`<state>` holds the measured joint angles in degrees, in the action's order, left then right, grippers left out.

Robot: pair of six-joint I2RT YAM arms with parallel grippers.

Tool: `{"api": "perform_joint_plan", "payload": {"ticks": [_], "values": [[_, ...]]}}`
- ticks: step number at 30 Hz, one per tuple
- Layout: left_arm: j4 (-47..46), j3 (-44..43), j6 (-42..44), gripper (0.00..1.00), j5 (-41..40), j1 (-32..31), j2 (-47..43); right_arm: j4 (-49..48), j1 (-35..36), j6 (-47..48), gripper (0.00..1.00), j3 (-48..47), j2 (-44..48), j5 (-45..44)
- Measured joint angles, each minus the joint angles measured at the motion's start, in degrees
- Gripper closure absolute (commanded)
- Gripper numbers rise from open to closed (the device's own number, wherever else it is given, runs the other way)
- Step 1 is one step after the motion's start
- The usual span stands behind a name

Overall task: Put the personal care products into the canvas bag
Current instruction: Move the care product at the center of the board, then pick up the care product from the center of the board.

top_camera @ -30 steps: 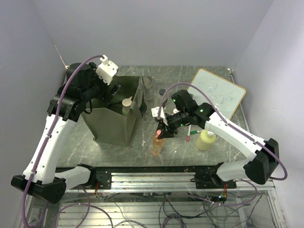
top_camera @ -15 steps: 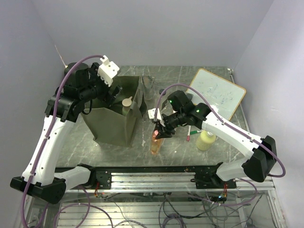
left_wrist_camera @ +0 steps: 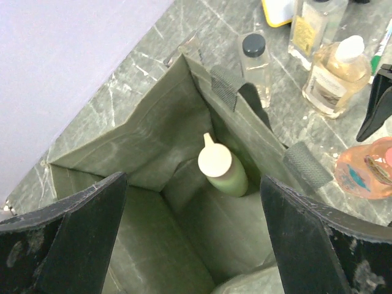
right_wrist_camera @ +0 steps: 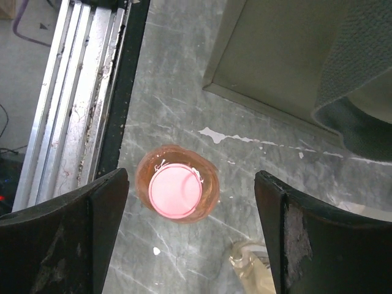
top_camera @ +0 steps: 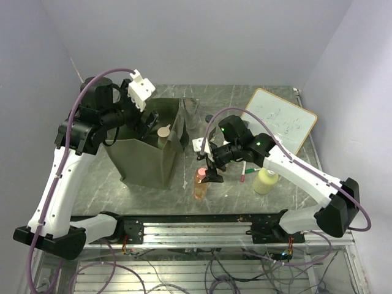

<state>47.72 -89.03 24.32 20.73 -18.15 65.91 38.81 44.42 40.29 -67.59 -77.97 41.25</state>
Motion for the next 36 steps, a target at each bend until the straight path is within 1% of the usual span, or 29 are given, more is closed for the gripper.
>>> {"api": "perform_joint_plan", "payload": {"ticks": [3,6,9,10,18,22,24,28,36], "values": [[1.14,-2.56,0.37,0.01,2.36,-0.17,1.29,0.04,-0.44,-0.42,0.16,0.00,2.23,-0.81],[2.05,-4.42,0.94,0.00,3.45,-1.84,2.16,0.35,-2.89,-0.44,0.16,-0.44,5.14,-0.83],[3.17,-5.92,2.12,0.00,3.91,-6.29,3.41,0.42,-9.94,-1.07,0.16,-1.62,8.31,0.76],[3.50,-6.05,2.58,0.00,4.04,-8.07,3.89,0.37,-11.30,-1.53,0.16,-1.86,9.40,1.49],[6.32,-5.90,5.53,0.01,7.19,-19.67,7.54,-2.40,-33.68,-7.67,0.16,-0.55,16.11,9.90],[7.04,-3.78,8.02,0.01,8.15,-25.38,8.61,-3.98,-41.18,-10.27,0.16,1.18,17.55,11.96],[7.69,-2.25,9.49,0.01,8.20,-27.85,9.62,-4.79,-42.93,-10.93,0.16,2.08,17.62,12.09],[8.48,0.72,12.83,0.00,8.13,-30.84,12.68,-5.27,-43.45,-10.67,0.16,4.00,17.40,12.11],[8.98,4.11,17.49,0.01,8.26,-32.81,18.32,-5.55,-43.80,-7.93,0.17,7.32,15.30,13.86]]}}
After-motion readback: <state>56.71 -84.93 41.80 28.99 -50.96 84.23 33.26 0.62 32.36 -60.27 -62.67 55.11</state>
